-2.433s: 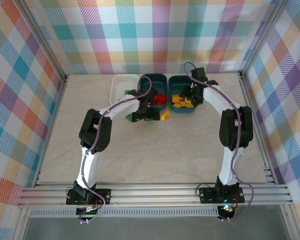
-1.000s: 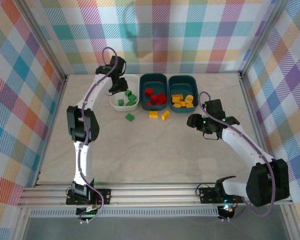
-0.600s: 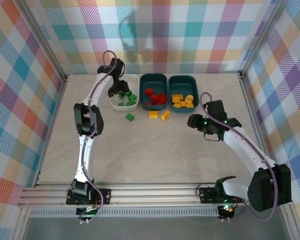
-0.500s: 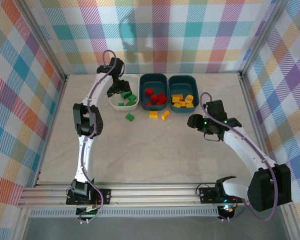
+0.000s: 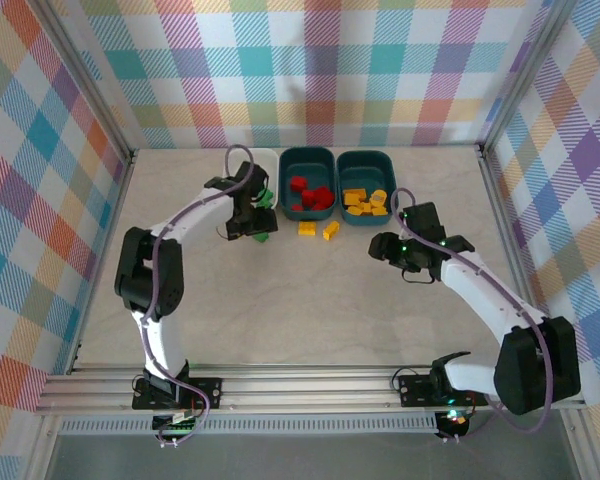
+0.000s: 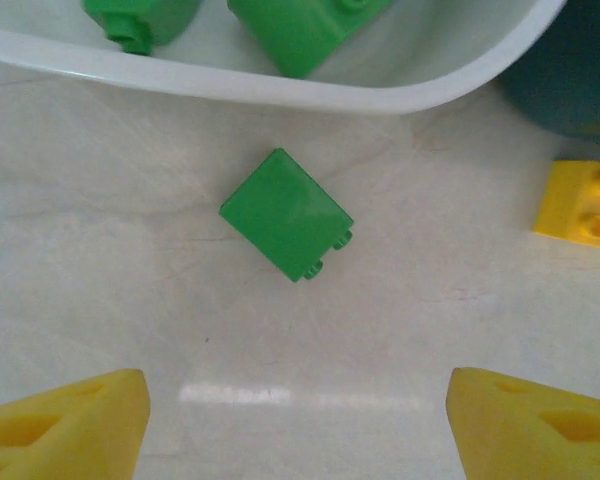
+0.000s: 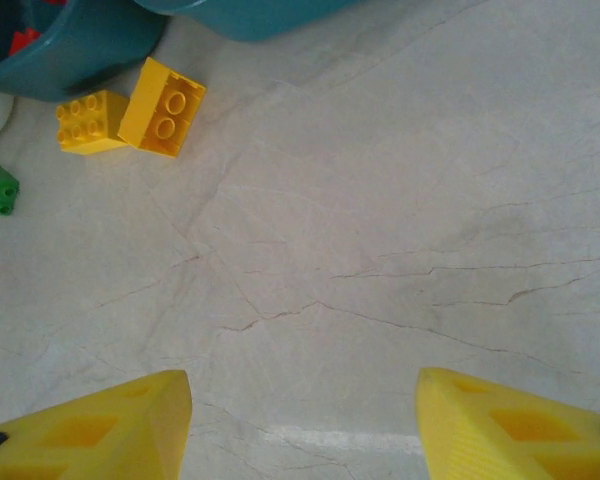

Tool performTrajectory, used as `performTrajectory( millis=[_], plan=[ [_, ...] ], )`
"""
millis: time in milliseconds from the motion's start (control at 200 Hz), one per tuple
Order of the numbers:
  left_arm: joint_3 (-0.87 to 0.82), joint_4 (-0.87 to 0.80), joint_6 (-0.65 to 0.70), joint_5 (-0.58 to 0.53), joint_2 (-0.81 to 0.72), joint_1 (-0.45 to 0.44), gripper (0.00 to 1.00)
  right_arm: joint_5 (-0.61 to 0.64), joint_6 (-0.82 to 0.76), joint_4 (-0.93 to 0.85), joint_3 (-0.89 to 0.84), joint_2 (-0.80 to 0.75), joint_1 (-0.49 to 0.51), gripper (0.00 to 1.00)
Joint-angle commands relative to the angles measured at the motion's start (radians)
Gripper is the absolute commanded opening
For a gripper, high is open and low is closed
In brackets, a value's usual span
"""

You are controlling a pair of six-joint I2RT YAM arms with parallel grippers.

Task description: Sort the legos into containers by color

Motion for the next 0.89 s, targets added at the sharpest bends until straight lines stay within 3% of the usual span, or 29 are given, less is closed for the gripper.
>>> performTrajectory(
  millis=[0,195,530,890],
  plan=[
    [0.053,0.03,0.045,-0.06,0.071,-0.013,0.77,-0.019,0.014,0.029,0.003,-0.001,0.011,0.61],
    [0.093,0.046,0.138,-0.146,0.148,-0.013,0.76,-0.006,0.007,0.012,-0.02,-0.024,0.011,0.61],
    [0.089,0.117,0.26,-0.105,0.22,-0.013,0.7,-0.006,0.007,0.01,-0.027,-0.03,0.012,0.62],
    [0.007,0.157,0.236,-0.065,0.145,-0.06,0.6,-0.012,0.007,0.018,-0.02,-0.008,0.012,0.62]
  ],
)
